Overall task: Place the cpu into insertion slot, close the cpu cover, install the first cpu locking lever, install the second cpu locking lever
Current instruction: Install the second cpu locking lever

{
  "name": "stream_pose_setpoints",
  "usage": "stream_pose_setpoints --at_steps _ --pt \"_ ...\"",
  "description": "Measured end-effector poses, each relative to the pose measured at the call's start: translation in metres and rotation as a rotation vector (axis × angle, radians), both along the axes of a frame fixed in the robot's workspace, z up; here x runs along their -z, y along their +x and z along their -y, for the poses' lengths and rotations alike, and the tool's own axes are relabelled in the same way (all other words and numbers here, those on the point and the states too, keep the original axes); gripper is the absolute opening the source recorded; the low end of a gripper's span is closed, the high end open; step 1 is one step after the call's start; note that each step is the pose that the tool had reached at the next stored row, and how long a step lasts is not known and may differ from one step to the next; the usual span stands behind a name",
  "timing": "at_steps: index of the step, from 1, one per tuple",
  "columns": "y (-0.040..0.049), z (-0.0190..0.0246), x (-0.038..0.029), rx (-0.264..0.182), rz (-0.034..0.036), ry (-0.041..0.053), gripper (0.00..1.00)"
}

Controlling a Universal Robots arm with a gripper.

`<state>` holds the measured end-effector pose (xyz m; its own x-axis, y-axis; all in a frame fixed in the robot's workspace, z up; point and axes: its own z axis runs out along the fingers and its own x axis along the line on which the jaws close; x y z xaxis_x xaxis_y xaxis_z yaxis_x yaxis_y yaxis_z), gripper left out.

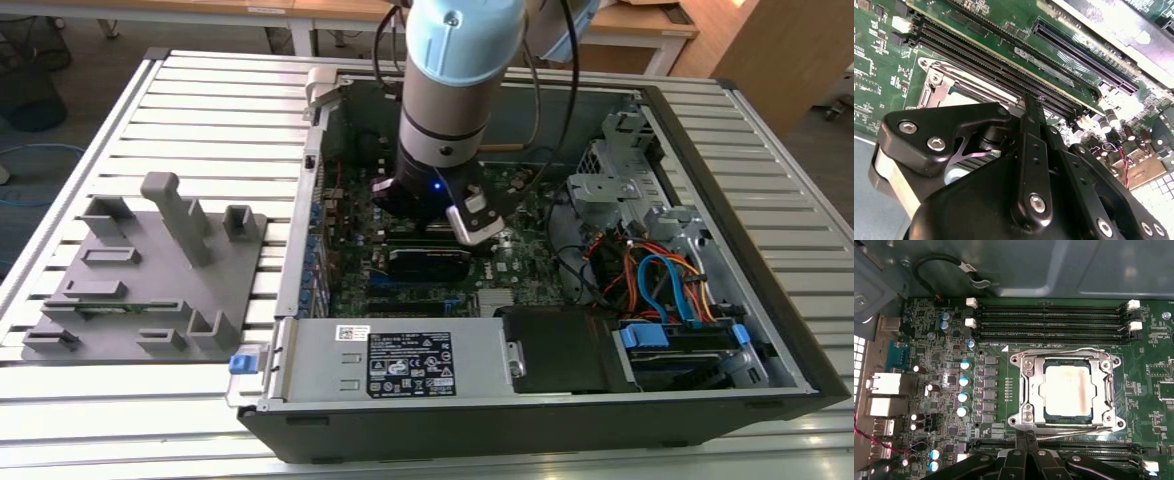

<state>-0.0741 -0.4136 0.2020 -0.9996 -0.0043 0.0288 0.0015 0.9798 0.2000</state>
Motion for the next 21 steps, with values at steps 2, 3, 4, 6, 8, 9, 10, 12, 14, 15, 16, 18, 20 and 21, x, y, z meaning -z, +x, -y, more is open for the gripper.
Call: stream_pose_setpoints --at_steps 2,3,4,6,8,9,10,12,14,15,16,18,20,21 --pt "-0.0008 0.0003 0.0006 0.0 0.0001 0.0054 0.1" --pt "-0.0011 0.0005 0.0009 0.0 0.0001 0.0078 0.1" --pt "-0.0013 0.0006 0.0012 0.0 0.0 0.0099 0.1" --pt "-0.0017 0.0006 0.0022 0.0 0.0001 0.0134 0.1" --pt "-0.0022 0.0007 0.0028 0.0 0.0 0.016 0.1" --pt "-0.0024 0.0007 0.003 0.0 0.0 0.0177 0.1" --pt "-0.0026 0.0007 0.0033 0.0 -0.0001 0.0195 0.1" --pt "-0.0029 0.0006 0.0038 0.0 0.0001 0.0225 0.1" --pt "-0.0032 0.0006 0.0043 0.0 0.0001 0.0253 0.1" --pt "-0.0034 0.0006 0.0045 0.0 0.0 0.0266 0.1" --pt "-0.0035 0.0006 0.0048 0.0 0.0001 0.0277 0.1" --pt "-0.0038 0.0006 0.0052 0.0 0.0 0.0298 0.1" --pt "-0.0041 0.0006 0.0057 0.0 0.0 0.0324 0.1" --pt "-0.0042 0.0006 0.0059 0.0 0.0 0.0335 0.1"
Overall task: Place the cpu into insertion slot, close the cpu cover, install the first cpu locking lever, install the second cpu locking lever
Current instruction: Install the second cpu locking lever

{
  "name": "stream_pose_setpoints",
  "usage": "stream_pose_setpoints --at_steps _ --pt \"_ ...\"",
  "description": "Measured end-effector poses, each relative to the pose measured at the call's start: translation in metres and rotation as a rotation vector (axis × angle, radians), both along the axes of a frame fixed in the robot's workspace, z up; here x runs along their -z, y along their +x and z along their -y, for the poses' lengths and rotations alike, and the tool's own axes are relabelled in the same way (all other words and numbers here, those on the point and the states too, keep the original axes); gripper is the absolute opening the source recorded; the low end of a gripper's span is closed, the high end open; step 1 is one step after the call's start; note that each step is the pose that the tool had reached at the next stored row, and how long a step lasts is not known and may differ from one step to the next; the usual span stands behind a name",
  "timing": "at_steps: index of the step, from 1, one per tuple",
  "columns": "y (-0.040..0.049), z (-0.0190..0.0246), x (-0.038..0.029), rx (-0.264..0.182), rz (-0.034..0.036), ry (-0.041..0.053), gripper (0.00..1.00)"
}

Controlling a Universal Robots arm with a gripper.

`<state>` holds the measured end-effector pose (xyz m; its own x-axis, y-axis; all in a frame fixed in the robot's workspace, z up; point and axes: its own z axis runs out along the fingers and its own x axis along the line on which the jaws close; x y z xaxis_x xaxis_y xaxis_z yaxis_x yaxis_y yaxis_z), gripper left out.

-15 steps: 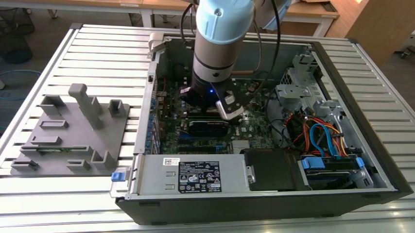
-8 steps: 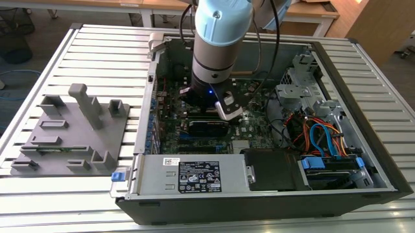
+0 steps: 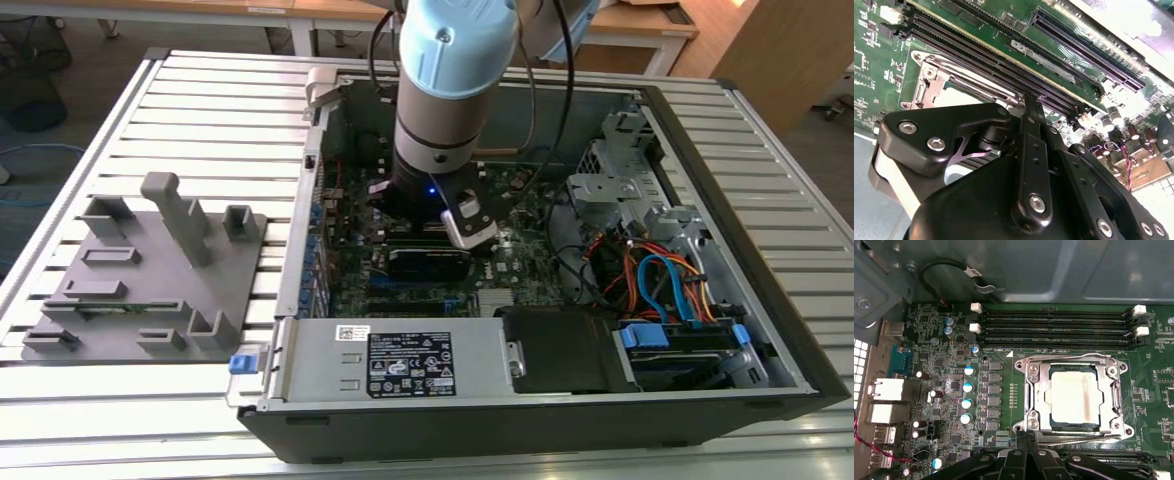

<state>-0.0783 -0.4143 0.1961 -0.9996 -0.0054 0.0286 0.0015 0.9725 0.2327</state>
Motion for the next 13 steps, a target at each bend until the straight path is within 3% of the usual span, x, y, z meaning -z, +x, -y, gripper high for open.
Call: stream_pose_setpoints --at_steps 13 --pt "-0.0016 0.0 0.0014 0.0 0.0 0.0173 0.1"
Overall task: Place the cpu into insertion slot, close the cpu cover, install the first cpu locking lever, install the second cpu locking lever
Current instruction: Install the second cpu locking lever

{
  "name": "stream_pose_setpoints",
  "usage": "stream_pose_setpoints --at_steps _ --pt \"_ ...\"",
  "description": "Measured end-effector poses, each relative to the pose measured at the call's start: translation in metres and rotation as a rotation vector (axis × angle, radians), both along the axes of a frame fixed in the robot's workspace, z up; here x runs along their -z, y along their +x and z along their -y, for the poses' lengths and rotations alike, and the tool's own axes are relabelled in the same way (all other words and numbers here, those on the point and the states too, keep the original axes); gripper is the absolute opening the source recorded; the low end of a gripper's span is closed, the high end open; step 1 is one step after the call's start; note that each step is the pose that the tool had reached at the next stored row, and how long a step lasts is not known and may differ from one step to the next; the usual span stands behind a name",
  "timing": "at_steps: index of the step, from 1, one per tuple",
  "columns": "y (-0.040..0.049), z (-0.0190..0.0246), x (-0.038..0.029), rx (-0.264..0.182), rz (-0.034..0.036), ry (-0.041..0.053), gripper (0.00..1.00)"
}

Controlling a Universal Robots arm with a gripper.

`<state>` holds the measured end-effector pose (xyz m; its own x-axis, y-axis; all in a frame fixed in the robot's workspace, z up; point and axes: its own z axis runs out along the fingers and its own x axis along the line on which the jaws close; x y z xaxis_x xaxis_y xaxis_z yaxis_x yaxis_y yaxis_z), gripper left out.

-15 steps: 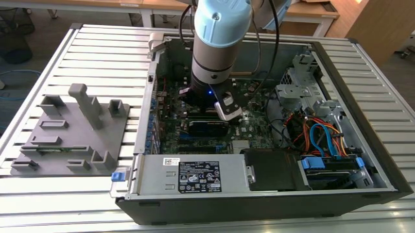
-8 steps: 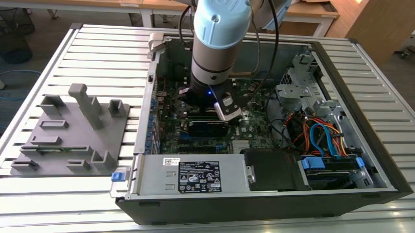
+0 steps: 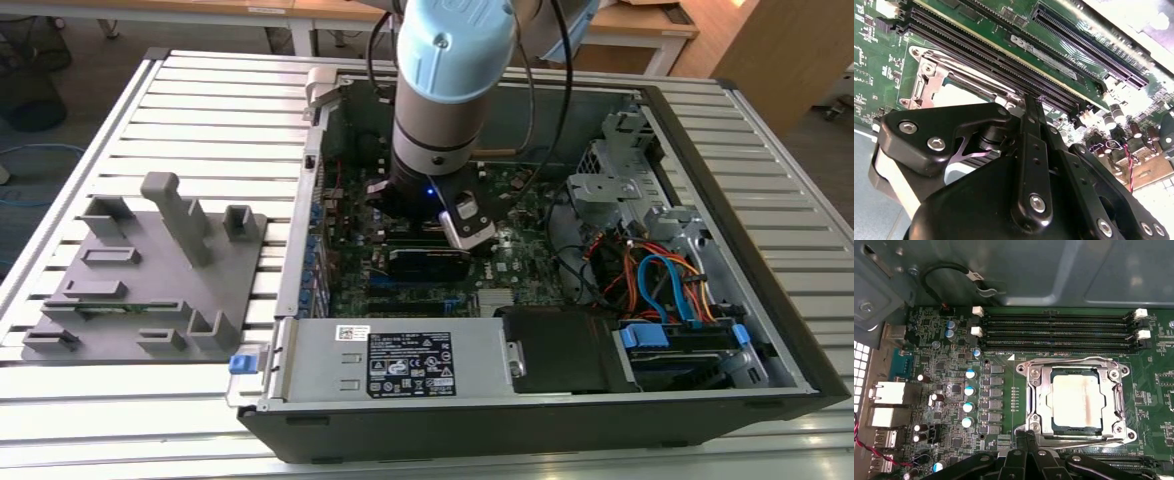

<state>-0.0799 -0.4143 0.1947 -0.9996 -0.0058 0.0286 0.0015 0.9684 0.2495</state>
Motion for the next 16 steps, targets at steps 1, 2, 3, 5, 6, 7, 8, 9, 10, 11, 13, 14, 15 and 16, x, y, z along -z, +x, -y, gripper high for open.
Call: stream_pose_setpoints --at_steps 1,2,3,5,6,7,8,9,10,11,13,14,15,16 --pt "-0.0002 0.0 0.0002 0.0 0.0 0.0011 0.1" --pt "-0.0005 0.0 0.0004 0.0 -0.0001 0.0019 0.1" --pt "-0.0007 0.0 0.0006 0.0 -0.0001 0.0025 0.1" --pt "-0.0011 0.0 0.0009 0.0 0.0 0.0041 0.1" --pt "-0.0011 -0.0002 0.0013 0.0 0.0004 0.0058 0.1" --pt "-0.0012 -0.0002 0.0013 0.0 0.0003 0.0063 0.1" --pt "-0.0012 -0.0001 0.0012 0.0 0.0003 0.0064 0.1" --pt "-0.0013 -0.0001 0.0012 0.0 0.0001 0.0063 0.1" --pt "-0.0013 -0.0001 0.0011 0.0 0.0001 0.0063 0.1" --pt "-0.0013 0.0 0.0008 0.0 0.0 0.0062 0.1" --pt "-0.0013 0.0 -0.0009 0.0 0.0 0.0061 0.1" --pt "-0.0013 0.0 -0.002 0.0 0.0001 0.0063 0.1" --pt "-0.0013 0.0 -0.0035 0.0 0.0 0.0063 0.1" --pt "-0.0013 0.0 -0.0048 0.0 0.0 0.0063 0.1"
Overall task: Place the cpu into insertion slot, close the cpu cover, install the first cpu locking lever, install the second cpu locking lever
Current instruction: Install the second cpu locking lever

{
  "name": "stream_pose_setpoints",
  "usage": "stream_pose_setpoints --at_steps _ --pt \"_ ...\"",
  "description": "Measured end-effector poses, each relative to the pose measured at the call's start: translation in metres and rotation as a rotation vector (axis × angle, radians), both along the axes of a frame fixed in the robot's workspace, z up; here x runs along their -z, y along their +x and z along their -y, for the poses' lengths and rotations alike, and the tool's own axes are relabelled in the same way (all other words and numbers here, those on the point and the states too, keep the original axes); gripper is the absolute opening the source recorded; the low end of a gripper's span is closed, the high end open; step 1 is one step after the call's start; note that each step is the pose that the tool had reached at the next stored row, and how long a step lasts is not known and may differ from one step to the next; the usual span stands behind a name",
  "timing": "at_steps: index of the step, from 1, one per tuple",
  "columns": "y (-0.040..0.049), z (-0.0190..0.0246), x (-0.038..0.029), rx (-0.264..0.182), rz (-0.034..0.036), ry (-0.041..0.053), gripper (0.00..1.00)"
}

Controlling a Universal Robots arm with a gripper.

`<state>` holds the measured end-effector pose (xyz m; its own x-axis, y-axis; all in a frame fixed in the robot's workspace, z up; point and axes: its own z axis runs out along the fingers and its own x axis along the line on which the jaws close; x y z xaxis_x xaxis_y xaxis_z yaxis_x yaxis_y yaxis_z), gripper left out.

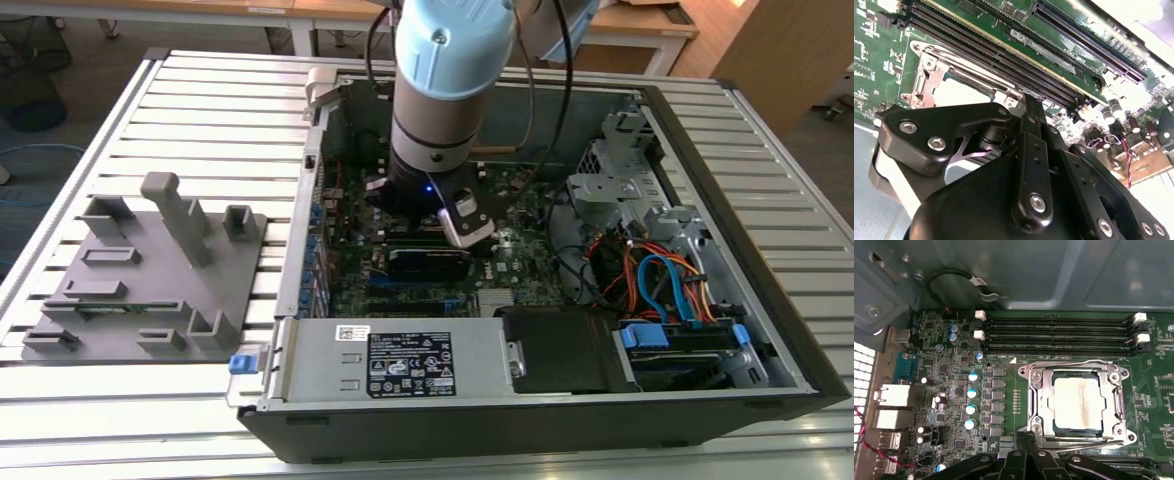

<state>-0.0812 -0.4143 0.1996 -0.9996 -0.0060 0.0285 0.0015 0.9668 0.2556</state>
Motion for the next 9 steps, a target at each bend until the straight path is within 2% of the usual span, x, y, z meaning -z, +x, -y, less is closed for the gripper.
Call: stream_pose_setpoints --at_steps 9 --pt "0.0 0.0 -0.0142 0.0 0.0001 0.0003 0.1"
